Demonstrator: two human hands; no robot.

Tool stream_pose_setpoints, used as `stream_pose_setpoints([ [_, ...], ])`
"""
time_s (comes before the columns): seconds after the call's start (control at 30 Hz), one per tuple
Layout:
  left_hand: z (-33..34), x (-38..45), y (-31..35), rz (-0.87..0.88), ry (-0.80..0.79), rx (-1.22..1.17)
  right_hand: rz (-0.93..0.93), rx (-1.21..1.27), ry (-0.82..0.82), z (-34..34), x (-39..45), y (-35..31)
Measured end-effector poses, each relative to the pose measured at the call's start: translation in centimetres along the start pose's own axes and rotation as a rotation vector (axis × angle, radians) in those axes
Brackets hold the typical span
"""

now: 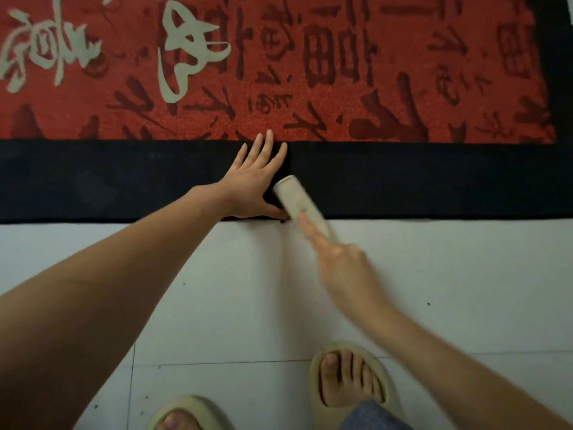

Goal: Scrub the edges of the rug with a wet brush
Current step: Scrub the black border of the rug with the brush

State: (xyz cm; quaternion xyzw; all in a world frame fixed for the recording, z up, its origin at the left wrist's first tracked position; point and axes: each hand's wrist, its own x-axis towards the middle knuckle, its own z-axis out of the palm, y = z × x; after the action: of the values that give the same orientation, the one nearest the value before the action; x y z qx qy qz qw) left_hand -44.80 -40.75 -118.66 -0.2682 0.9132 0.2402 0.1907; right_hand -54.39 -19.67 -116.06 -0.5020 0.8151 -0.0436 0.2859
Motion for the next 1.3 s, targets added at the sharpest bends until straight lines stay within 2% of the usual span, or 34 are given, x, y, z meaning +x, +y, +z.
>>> stream_pose_setpoints([
  [0.07,0.1,0.2,0.2,-0.002,-0.008,0.002,0.115,-0.123,0.064,-2.5,0.8,3.6],
  [0.13,0.1,0.3,0.4,-0.015,-0.008,-0.002,0.210,-0.012,0.193,-2.4,1.1,3.1],
  [0.2,-0.1,0.2,0.4,-0.023,-0.017,-0.009,0.181,0.086,0.115,-0.7,0.7,-0.4],
  [0.27,-0.2,0.0,0.1,-0.029,-0.024,0.003,0.039,-0.022,0.060,0.5,0.3,-0.3],
  [0.3,-0.2,0.0,0.0,-0.029,-0.033,0.004,0.017,-0.064,0.082,-0.3,0.5,1.5],
  [0.37,-0.2,-0.1,0.1,-0.034,-0.040,0.006,0.151,-0.119,0.144,-2.6,0.7,5.6],
  [0.43,-0.1,0.1,0.4,-0.050,-0.037,0.014,0.279,0.100,0.246,-2.5,-0.1,4.4],
  [0.5,0.0,0.2,0.4,-0.050,-0.047,0.025,0.229,0.191,0.142,-0.5,-0.7,0.1],
  [0.57,-0.2,0.1,0.1,-0.051,-0.049,0.040,0.036,0.026,0.028,1.1,-0.9,-0.6],
  [0.6,-0.4,0.0,0.1,-0.053,-0.059,0.041,0.010,-0.058,0.028,0.4,-0.6,0.9],
  [0.67,-0.5,-0.1,0.5,-0.057,-0.075,0.036,0.124,-0.174,0.064,-2.3,-0.1,5.5],
  [0.73,-0.4,-0.1,0.8,-0.063,-0.067,0.042,0.304,-0.017,0.196,-3.5,-0.9,6.7],
  [0.77,-0.5,-0.1,0.9,-0.067,-0.066,0.048,0.299,0.070,0.224,-3.3,-1.1,5.1],
  [0.8,-0.6,-0.2,1.0,-0.061,-0.070,0.056,0.223,0.121,0.173,-2.5,-1.2,2.9],
  [0.87,-0.8,-0.8,0.7,-0.043,-0.076,0.073,0.055,0.072,-0.033,-0.8,-1.5,-0.7],
  [0.9,-1.1,-1.3,0.3,-0.037,-0.092,0.088,0.009,0.046,-0.049,-0.6,-0.9,-1.4],
  [0.97,-1.7,-2.8,-1.3,-0.047,-0.127,0.093,0.076,0.037,0.078,-1.5,1.6,-0.9],
  [1.03,-1.9,-5.1,-3.7,-0.139,-0.068,-0.017,0.132,0.150,0.193,-2.7,3.8,-1.3],
  [1.1,-1.5,-7.3,-6.3,-0.303,0.123,-0.143,0.016,0.187,0.218,-3.2,5.0,-4.5],
  [1.17,-0.5,-9.2,-8.1,-0.539,0.294,-0.190,-0.159,0.115,0.104,-3.0,6.5,-8.3],
  [1.23,0.5,-10.5,-9.4,-0.768,0.326,-0.297,-0.263,-0.007,-0.008,-2.1,8.9,-11.8],
  [1.3,1.4,-10.9,-10.0,-0.868,0.306,-0.396,-0.348,-0.123,-0.052,-0.8,11.3,-15.2],
])
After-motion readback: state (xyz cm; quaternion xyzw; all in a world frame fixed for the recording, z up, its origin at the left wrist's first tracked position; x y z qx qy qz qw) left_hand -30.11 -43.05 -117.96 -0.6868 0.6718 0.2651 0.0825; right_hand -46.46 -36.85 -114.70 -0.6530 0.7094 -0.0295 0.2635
